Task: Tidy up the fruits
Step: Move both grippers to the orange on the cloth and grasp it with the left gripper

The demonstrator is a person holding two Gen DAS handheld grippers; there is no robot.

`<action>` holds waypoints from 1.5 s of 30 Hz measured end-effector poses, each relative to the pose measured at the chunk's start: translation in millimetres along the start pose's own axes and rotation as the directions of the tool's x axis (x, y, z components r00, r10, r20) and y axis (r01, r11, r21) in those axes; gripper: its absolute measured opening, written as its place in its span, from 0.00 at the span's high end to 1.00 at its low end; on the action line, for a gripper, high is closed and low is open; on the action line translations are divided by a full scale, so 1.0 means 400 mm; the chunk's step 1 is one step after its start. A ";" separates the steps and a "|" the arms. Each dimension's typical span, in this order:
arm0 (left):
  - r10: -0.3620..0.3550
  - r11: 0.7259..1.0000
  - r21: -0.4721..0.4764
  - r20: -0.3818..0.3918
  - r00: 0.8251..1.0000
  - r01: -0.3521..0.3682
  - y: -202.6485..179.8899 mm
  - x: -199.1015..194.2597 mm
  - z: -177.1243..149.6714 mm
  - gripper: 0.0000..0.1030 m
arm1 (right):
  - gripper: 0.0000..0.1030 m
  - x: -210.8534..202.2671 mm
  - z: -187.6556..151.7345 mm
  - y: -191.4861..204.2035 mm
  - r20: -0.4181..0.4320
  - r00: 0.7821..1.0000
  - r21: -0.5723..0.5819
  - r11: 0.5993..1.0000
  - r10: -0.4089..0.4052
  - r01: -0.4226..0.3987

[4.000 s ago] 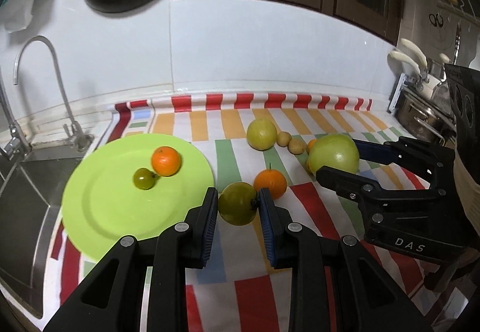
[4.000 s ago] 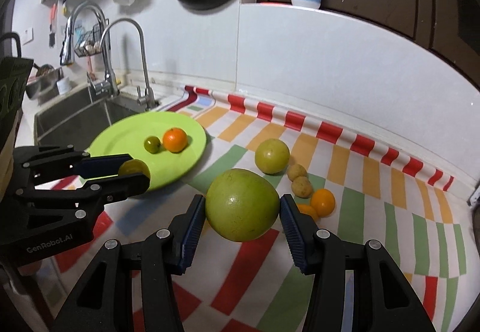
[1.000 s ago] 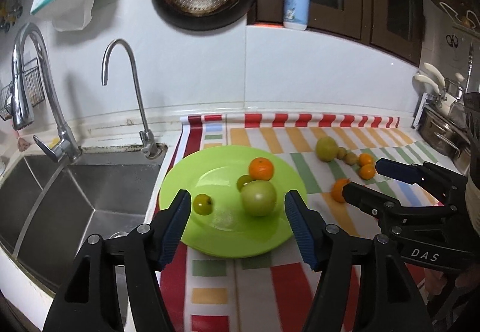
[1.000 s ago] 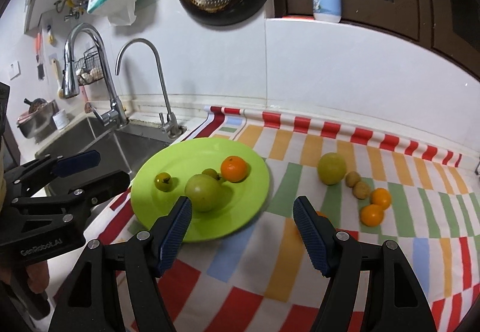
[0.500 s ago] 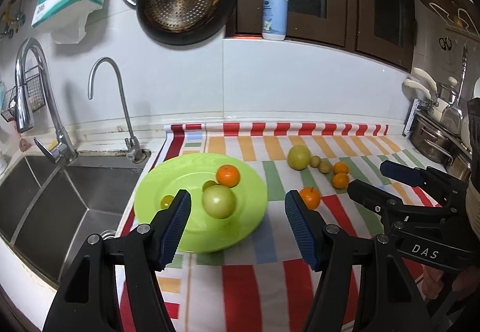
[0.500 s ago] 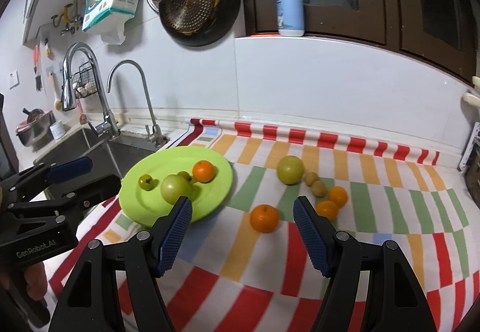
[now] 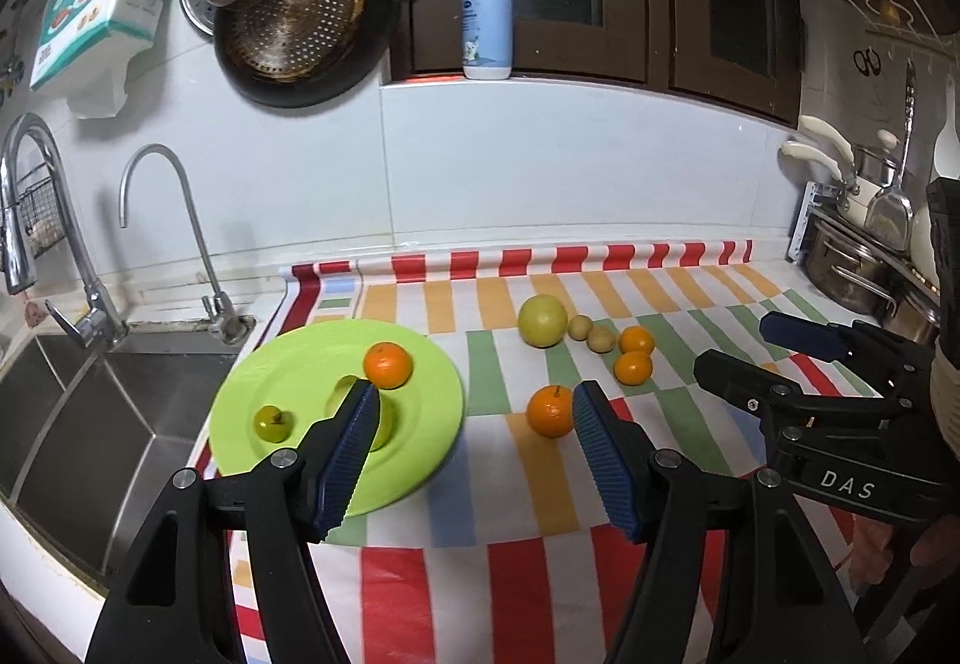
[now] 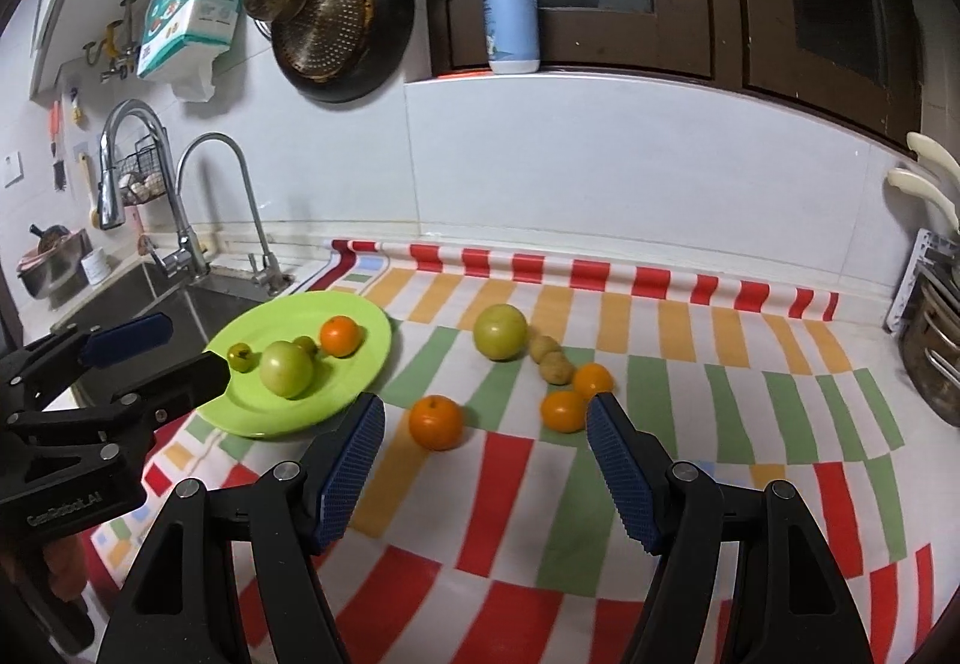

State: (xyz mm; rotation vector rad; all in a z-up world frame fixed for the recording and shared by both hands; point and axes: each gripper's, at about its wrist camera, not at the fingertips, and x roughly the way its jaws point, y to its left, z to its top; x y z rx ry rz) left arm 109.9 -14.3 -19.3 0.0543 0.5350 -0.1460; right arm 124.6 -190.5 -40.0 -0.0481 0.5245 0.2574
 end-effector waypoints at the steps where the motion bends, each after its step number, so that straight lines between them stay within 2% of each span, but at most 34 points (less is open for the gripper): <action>1: -0.003 1.000 0.000 -0.005 1.000 0.003 -0.006 0.010 0.001 0.36 | 0.32 0.004 0.000 -0.007 -0.003 1.000 -0.002 1.000 -0.001 0.001; 12: -0.037 0.999 0.014 -0.084 0.996 0.038 -0.059 0.125 -0.020 0.36 | 0.32 0.088 -0.007 -0.077 -0.049 0.999 0.012 1.000 0.007 -0.006; 24: -0.082 0.995 0.042 -0.189 0.979 0.092 -0.092 0.263 -0.048 0.36 | 0.32 0.195 -0.034 -0.117 -0.138 0.990 0.037 0.999 -0.010 0.015; 29: -0.104 0.994 0.022 -0.229 0.968 0.112 -0.084 0.322 -0.055 0.36 | 0.32 0.244 -0.034 -0.125 -0.170 0.985 0.023 0.999 -0.021 0.025; 35: -0.137 0.989 0.019 -0.245 0.960 0.146 -0.086 0.362 -0.048 0.37 | 0.36 0.288 -0.028 -0.138 -0.196 0.980 0.020 0.999 -0.023 0.027; 45: -0.170 0.983 0.018 -0.282 0.944 0.183 -0.095 0.418 -0.048 0.55 | 0.42 0.332 -0.031 -0.146 -0.231 0.973 0.016 1.000 -0.013 0.017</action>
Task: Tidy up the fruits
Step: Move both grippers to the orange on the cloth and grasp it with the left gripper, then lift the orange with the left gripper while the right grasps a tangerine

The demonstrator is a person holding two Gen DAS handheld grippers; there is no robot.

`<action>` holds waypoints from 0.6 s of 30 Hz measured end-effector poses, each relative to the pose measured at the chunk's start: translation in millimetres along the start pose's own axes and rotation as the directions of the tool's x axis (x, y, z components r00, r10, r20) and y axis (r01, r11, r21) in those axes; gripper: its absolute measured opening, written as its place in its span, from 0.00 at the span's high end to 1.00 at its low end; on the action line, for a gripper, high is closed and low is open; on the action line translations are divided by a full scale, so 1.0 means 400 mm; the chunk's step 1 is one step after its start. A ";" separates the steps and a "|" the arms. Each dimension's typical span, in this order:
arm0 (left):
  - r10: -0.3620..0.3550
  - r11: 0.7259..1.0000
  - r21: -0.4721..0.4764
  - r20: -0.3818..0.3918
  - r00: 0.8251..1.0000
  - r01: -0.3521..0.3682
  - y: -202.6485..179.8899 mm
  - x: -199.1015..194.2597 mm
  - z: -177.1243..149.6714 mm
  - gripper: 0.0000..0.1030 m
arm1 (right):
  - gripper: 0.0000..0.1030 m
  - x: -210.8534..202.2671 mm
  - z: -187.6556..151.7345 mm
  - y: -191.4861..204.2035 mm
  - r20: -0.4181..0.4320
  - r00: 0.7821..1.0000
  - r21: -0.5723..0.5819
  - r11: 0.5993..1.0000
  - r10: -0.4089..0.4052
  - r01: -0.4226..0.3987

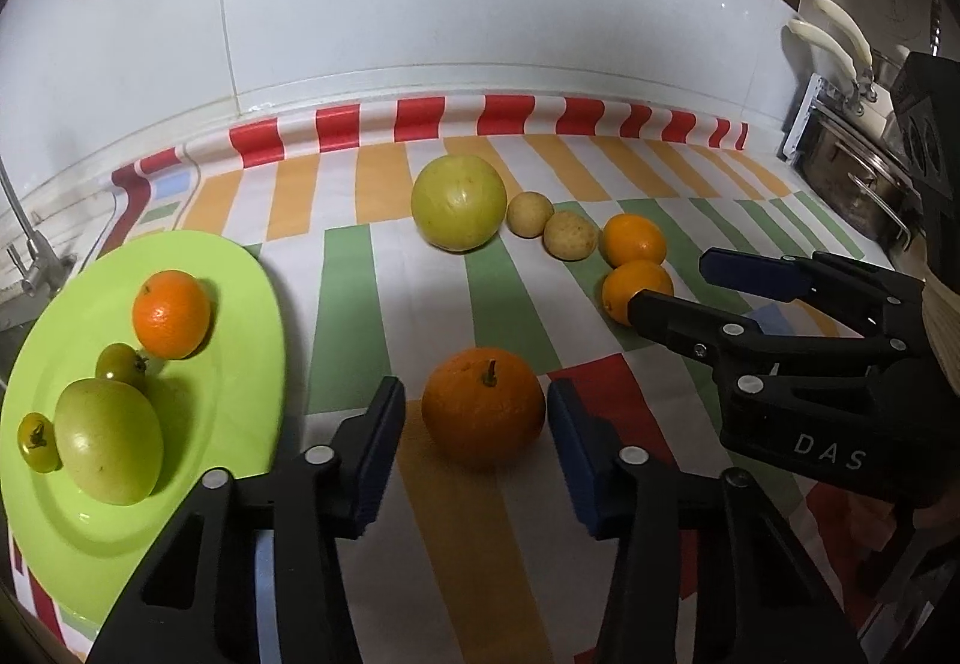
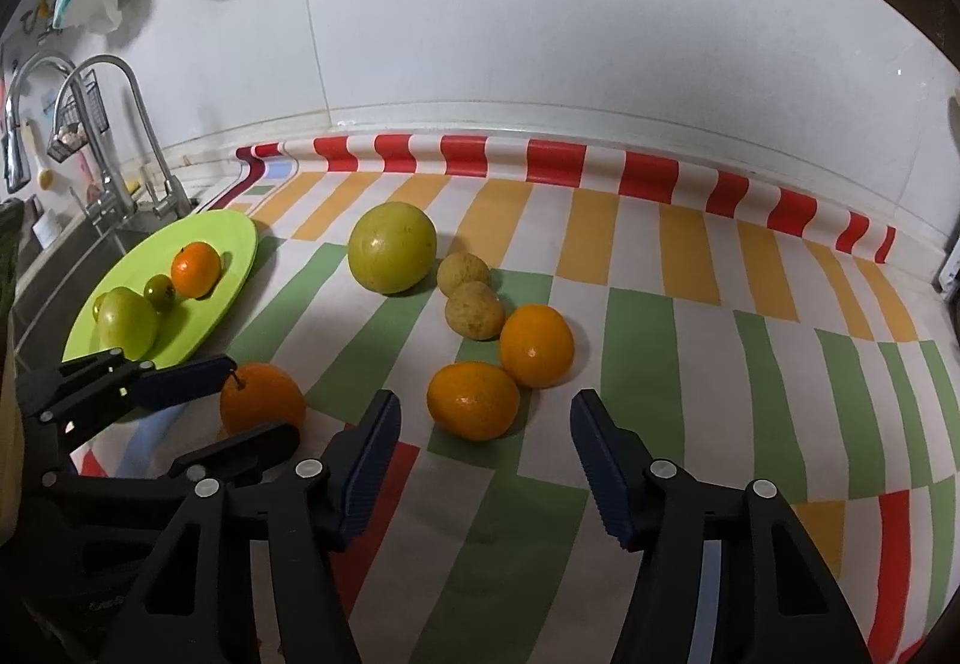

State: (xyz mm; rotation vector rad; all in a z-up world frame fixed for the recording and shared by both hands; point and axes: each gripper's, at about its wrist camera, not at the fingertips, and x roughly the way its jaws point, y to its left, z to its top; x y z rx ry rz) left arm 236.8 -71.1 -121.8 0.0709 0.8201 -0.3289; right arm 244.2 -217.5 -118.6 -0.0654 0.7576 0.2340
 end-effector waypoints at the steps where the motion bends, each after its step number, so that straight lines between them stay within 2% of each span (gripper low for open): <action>1: -0.005 1.000 0.001 -0.001 1.000 0.005 0.000 0.002 0.000 0.57 | 0.42 0.003 0.000 0.000 -0.001 1.000 -0.001 1.000 0.000 0.000; 5: -0.012 1.000 0.008 -0.001 1.000 0.012 -0.002 0.004 0.003 0.60 | 0.45 0.014 0.000 0.003 -0.011 1.000 -0.004 1.000 0.008 -0.008; 11: 0.027 1.000 0.003 0.023 0.999 -0.027 0.014 -0.007 0.013 0.60 | 0.50 0.035 0.002 0.008 -0.031 0.999 0.001 1.000 0.010 -0.010; 18: 0.041 0.999 -0.005 0.033 0.999 -0.041 0.027 -0.008 0.023 0.60 | 0.63 0.049 0.004 0.010 -0.039 0.999 0.009 1.000 0.005 -0.005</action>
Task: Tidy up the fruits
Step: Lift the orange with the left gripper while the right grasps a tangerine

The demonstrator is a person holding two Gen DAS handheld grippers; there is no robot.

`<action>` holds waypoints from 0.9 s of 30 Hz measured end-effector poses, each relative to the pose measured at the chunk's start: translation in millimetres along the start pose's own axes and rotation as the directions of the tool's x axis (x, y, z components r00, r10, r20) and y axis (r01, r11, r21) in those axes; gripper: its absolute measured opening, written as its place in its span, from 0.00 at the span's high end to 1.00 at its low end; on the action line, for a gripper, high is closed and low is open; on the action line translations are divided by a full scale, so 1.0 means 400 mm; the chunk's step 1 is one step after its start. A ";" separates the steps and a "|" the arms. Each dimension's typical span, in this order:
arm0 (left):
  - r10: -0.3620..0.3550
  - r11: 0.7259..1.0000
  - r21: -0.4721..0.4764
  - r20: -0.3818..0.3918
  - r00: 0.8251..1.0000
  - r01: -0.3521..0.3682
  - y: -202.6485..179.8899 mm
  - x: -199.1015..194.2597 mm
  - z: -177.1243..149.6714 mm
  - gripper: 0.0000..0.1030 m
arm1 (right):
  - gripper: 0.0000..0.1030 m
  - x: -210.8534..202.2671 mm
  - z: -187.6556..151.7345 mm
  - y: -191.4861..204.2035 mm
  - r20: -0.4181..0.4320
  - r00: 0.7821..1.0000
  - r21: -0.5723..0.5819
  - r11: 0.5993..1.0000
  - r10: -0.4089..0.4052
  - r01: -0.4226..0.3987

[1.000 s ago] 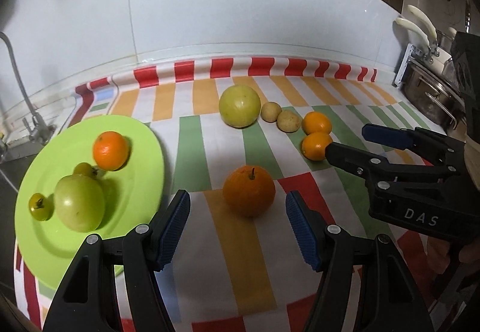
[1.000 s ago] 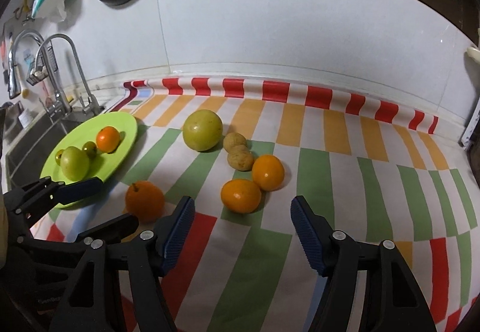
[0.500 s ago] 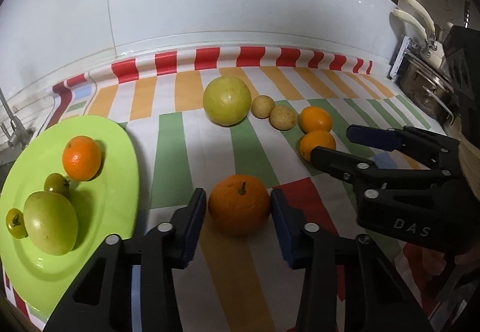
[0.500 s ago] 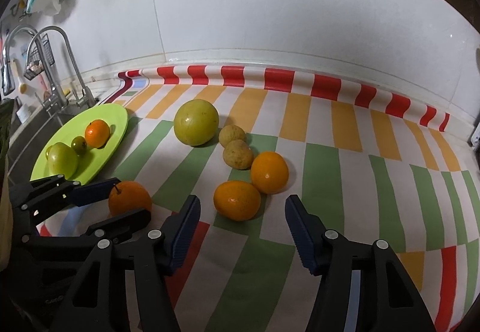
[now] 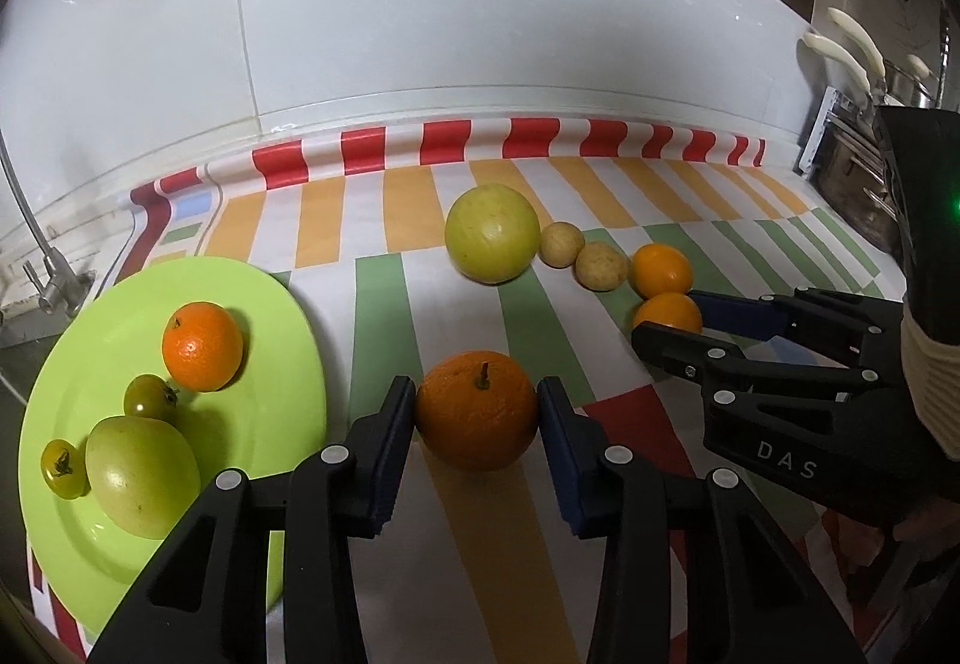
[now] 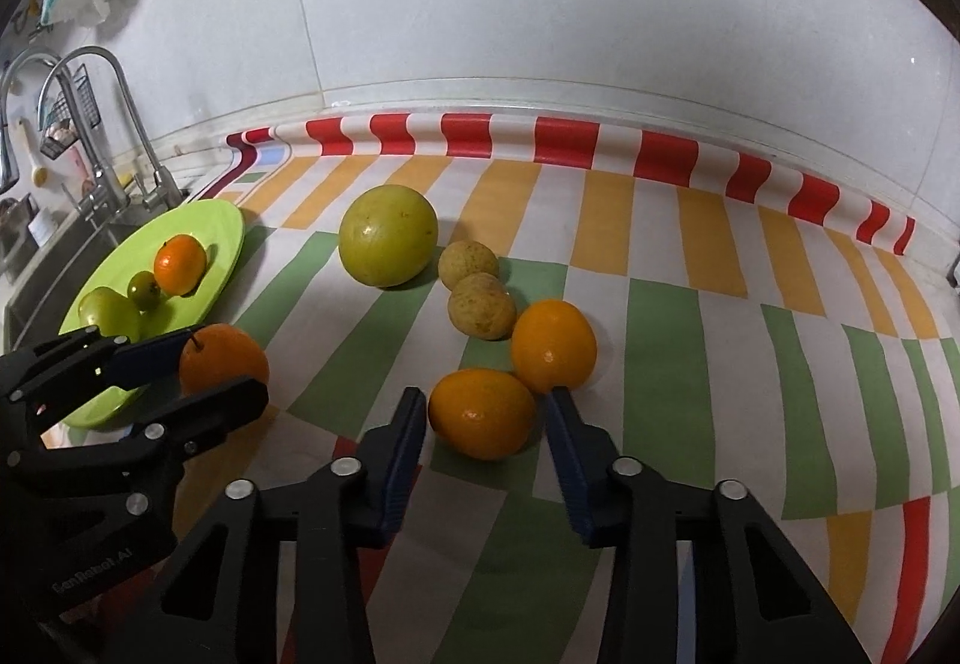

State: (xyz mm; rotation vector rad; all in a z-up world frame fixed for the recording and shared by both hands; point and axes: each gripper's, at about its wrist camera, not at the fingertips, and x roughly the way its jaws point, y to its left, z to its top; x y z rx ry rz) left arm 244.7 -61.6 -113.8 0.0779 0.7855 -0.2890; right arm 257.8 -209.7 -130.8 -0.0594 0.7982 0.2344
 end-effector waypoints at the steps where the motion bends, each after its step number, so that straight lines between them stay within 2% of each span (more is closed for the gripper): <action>1: -0.001 1.000 -0.001 0.000 1.000 0.001 0.001 0.000 -0.001 0.60 | 0.63 0.000 0.000 0.001 0.000 1.000 -0.003 1.000 0.000 0.000; 11: -0.002 1.000 -0.015 0.028 1.000 0.002 0.006 -0.038 -0.003 0.60 | 0.63 -0.038 -0.003 0.013 0.016 1.000 -0.007 1.000 -0.001 0.001; 27: 0.017 0.999 -0.053 0.126 0.992 -0.011 0.029 -0.217 -0.031 0.60 | 0.63 -0.190 -0.008 0.093 0.098 0.995 -0.025 0.999 0.022 -0.020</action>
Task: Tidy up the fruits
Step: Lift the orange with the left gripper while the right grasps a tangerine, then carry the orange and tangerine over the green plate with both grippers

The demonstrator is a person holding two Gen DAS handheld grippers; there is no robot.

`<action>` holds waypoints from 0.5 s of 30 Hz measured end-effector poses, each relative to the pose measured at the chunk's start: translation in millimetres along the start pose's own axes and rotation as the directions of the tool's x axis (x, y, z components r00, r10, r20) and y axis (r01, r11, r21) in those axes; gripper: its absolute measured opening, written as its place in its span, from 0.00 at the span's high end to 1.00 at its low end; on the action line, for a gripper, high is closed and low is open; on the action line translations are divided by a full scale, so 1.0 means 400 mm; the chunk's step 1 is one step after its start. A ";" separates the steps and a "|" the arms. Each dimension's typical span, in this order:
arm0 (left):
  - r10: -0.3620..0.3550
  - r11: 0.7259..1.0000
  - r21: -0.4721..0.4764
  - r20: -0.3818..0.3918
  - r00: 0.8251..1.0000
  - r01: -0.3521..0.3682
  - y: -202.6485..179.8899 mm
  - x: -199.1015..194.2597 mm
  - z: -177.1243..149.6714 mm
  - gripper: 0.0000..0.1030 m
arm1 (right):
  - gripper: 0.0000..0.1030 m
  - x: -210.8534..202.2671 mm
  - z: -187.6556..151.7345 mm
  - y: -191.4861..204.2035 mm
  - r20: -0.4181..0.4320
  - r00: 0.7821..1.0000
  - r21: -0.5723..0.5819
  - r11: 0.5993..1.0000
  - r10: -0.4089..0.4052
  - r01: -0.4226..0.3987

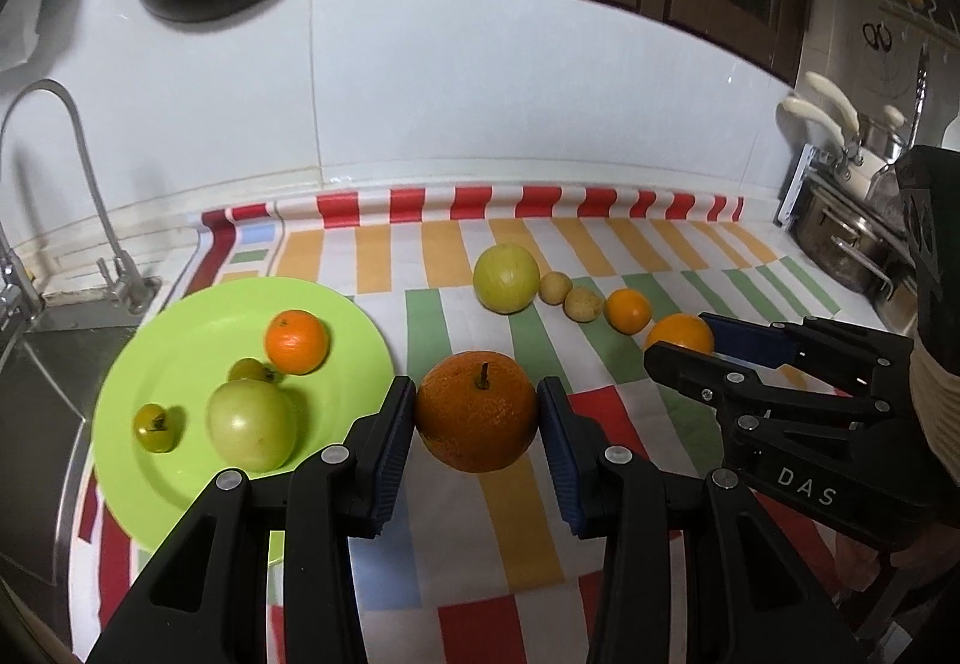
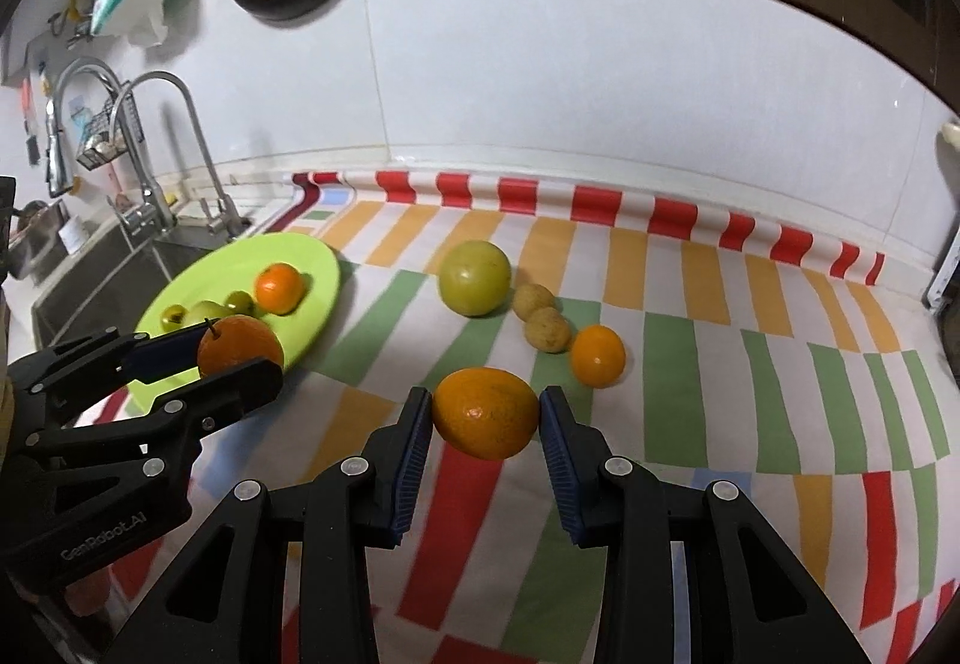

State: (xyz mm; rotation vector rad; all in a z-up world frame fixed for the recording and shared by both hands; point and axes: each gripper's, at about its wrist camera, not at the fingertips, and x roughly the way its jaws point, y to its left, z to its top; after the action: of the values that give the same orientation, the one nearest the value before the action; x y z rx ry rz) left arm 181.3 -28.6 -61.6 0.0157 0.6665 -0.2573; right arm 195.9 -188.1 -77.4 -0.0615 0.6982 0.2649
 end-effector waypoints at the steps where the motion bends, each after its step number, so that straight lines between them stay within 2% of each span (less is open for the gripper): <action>1: 0.001 1.000 -0.003 0.005 1.000 -0.001 0.003 -0.010 -0.001 0.60 | 0.63 -0.009 0.001 0.008 0.006 1.000 -0.003 1.000 0.001 -0.001; 15: 0.070 0.997 -0.037 0.081 0.994 -0.067 0.092 -0.141 -0.003 0.60 | 0.63 -0.086 0.035 0.134 0.089 0.995 -0.055 0.997 0.051 -0.046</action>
State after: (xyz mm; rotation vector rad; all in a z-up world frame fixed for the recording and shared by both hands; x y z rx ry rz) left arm 146.7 20.3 -30.4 -0.0047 0.5875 -0.1795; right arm 165.3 -142.0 -42.7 -0.0830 0.6029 0.3308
